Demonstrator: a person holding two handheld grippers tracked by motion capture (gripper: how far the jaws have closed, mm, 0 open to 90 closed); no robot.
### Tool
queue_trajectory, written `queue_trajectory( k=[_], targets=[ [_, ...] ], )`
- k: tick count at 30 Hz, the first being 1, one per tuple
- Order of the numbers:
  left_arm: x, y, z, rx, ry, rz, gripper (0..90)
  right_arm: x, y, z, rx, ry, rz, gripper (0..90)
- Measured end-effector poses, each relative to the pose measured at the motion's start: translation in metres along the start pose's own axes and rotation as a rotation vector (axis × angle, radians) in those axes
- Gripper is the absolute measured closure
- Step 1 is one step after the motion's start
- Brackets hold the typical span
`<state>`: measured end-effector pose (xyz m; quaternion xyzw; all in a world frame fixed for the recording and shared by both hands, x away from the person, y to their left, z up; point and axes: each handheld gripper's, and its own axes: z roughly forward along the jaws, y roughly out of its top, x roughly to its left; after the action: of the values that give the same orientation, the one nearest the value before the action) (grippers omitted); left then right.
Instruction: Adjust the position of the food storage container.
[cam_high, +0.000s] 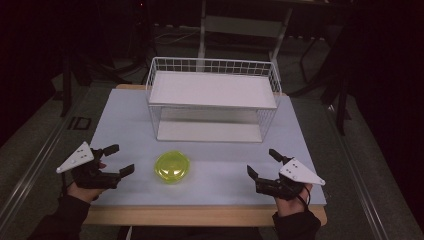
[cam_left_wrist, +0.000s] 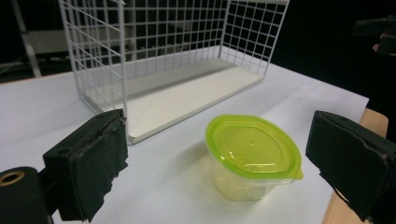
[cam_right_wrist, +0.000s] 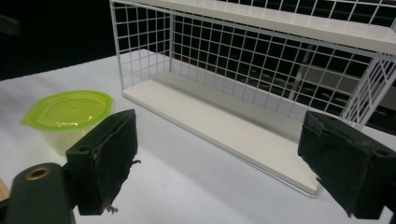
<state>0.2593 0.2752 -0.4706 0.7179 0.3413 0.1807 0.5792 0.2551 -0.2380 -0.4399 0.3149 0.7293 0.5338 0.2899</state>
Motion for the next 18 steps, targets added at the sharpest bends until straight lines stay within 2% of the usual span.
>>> queue_trajectory(
  k=[4,8,10,15,18],
  targets=[
    [-0.002,0.004,0.008,0.005,-0.012,0.001,17.1,0.005,0.0,0.002,-0.016,-0.007,-0.012,10.6],
    [-0.002,0.007,0.016,0.003,-0.032,-0.012,31.5,0.009,0.001,0.003,-0.023,-0.021,-0.017,10.6],
    [-0.003,0.008,0.021,0.028,-0.01,-0.008,38.6,0.009,0.001,0.003,-0.022,-0.014,-0.017,10.6],
    [-0.003,0.007,0.031,0.056,-0.007,-0.031,57.8,0.01,0.001,0.002,-0.027,-0.009,-0.022,11.0],
    [0.0,0.006,0.036,0.095,0.04,-0.034,69.4,0.01,0.0,0.002,-0.022,0.002,-0.02,13.0]
  ],
)
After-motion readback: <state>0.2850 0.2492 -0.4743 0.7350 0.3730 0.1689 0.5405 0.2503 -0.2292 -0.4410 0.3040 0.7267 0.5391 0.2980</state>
